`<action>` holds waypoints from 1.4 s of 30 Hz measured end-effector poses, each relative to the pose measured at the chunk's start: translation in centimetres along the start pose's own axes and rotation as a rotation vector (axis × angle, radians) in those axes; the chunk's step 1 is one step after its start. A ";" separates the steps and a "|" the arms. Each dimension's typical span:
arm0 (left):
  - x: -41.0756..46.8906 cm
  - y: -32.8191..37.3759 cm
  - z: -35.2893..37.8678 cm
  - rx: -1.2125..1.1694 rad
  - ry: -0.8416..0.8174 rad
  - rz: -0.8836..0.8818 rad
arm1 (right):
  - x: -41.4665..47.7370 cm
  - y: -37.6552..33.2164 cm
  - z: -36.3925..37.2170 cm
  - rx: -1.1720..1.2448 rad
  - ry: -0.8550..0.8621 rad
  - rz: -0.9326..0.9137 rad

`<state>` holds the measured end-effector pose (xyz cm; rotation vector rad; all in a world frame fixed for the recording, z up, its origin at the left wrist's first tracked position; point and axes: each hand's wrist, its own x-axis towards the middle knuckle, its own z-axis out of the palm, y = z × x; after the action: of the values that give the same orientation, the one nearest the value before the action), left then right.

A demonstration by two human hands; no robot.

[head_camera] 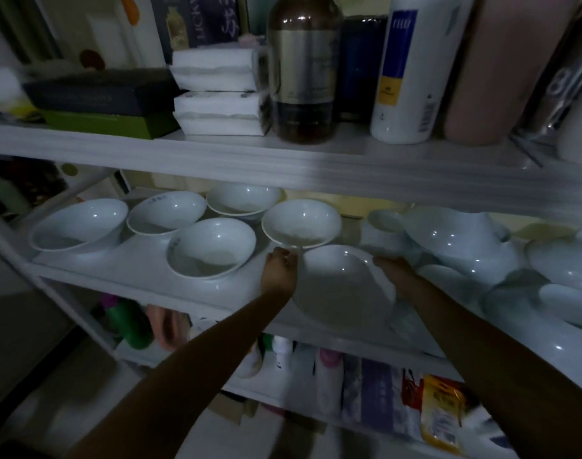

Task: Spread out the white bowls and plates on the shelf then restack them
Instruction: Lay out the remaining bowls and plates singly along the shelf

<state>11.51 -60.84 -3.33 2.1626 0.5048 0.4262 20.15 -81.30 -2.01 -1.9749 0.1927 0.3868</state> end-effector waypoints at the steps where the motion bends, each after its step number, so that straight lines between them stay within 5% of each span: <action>1: -1.0 0.2 0.2 -0.015 -0.026 -0.108 | -0.4 0.7 0.0 0.056 -0.001 0.011; 7: -4.1 1.2 -0.7 -0.529 -0.125 -0.592 | -2.9 2.3 2.0 0.229 -0.011 0.016; 18: -3.0 -1.7 -5.6 -0.736 0.049 -0.553 | -3.7 0.5 10.1 0.419 -0.001 0.112; 21: -2.4 -2.2 -5.9 -0.625 0.039 -0.495 | -3.8 0.2 11.4 0.421 0.037 0.127; 23: -2.5 -2.0 -5.7 -0.321 -0.014 -0.477 | -4.0 0.2 11.3 0.442 0.030 0.118; 26: -3.1 -1.2 -5.0 0.183 0.127 -0.360 | -4.2 0.7 10.0 0.314 0.053 0.021; 31: -5.6 2.6 -1.8 0.412 0.350 0.059 | -4.7 2.0 3.2 -0.153 0.293 -0.381; 36: -6.7 6.8 3.6 0.350 0.032 0.618 | -5.3 5.9 -6.1 -0.535 0.414 -0.647; 42: -8.4 9.8 12.4 0.400 -0.374 0.708 | -4.6 12.6 -14.0 -0.948 0.323 -0.871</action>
<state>12.07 -78.78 -3.64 2.6972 -0.4433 0.2914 14.58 -99.51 -5.73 -2.7742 -0.7733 -0.5166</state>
